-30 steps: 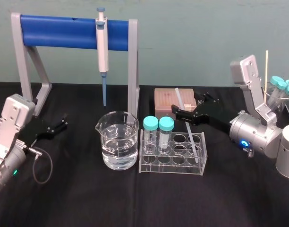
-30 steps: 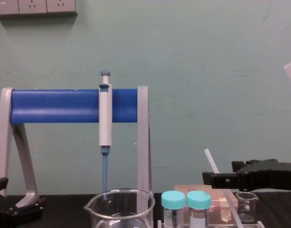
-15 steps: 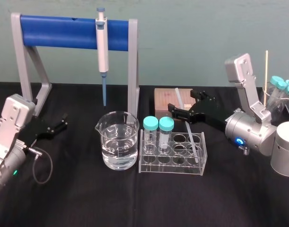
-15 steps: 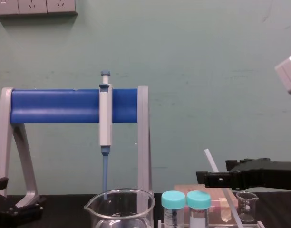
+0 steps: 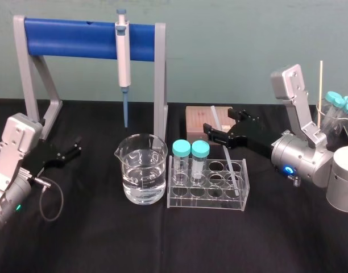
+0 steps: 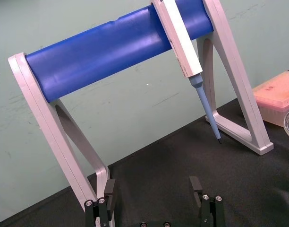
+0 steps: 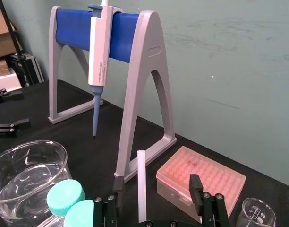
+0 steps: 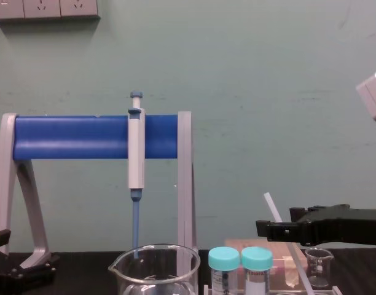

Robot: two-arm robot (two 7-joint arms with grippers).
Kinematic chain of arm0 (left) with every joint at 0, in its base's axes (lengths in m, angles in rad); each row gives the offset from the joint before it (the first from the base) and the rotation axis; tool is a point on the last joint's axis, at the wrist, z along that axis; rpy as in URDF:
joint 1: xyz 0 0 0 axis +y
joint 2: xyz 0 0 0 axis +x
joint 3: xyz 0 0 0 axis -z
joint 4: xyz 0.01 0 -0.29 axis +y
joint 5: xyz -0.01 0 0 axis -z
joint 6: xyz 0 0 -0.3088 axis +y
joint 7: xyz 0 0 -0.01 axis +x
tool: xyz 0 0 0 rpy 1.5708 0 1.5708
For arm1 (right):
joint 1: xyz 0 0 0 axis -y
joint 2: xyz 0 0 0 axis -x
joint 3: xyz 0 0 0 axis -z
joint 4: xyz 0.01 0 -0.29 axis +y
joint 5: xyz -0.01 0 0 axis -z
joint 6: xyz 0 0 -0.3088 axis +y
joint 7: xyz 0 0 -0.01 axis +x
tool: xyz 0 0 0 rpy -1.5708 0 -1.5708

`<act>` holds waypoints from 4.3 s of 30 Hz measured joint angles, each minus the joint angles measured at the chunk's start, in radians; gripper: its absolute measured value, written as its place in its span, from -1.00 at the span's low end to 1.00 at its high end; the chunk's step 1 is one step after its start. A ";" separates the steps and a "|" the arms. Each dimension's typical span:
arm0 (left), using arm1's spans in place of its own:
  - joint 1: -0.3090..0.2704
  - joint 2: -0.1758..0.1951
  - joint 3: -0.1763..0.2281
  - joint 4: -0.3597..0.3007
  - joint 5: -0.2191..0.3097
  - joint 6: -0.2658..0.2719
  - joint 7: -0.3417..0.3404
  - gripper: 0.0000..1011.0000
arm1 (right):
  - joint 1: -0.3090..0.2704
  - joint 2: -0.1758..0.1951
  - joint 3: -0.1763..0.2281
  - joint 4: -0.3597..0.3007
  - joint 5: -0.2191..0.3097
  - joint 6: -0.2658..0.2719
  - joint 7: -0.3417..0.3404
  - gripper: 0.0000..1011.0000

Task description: Pick up the stirring rod with one hand, then place it down.

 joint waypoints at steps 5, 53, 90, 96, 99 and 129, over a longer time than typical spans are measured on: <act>0.000 0.000 0.000 0.000 0.000 0.000 0.000 0.98 | 0.000 0.000 0.001 -0.001 0.001 0.000 0.001 0.56; 0.000 0.000 0.000 0.000 0.000 0.000 0.000 0.98 | -0.094 -0.031 0.065 -0.009 0.006 -0.256 0.000 -0.86; 0.000 0.000 0.000 0.000 0.000 0.000 0.000 0.98 | -0.112 -0.059 0.201 -0.188 0.061 -0.417 0.019 -0.86; 0.000 0.000 0.000 0.000 0.000 0.000 0.000 0.98 | -0.111 -0.056 0.207 -0.201 0.055 -0.398 0.005 -0.86; 0.000 0.000 0.000 0.000 0.000 0.000 0.000 0.98 | -0.113 -0.056 0.208 -0.203 0.052 -0.385 -0.003 -0.86; 0.000 0.000 0.000 0.000 0.000 0.000 0.000 0.98 | -0.119 -0.051 0.204 -0.210 0.030 -0.346 -0.020 -0.86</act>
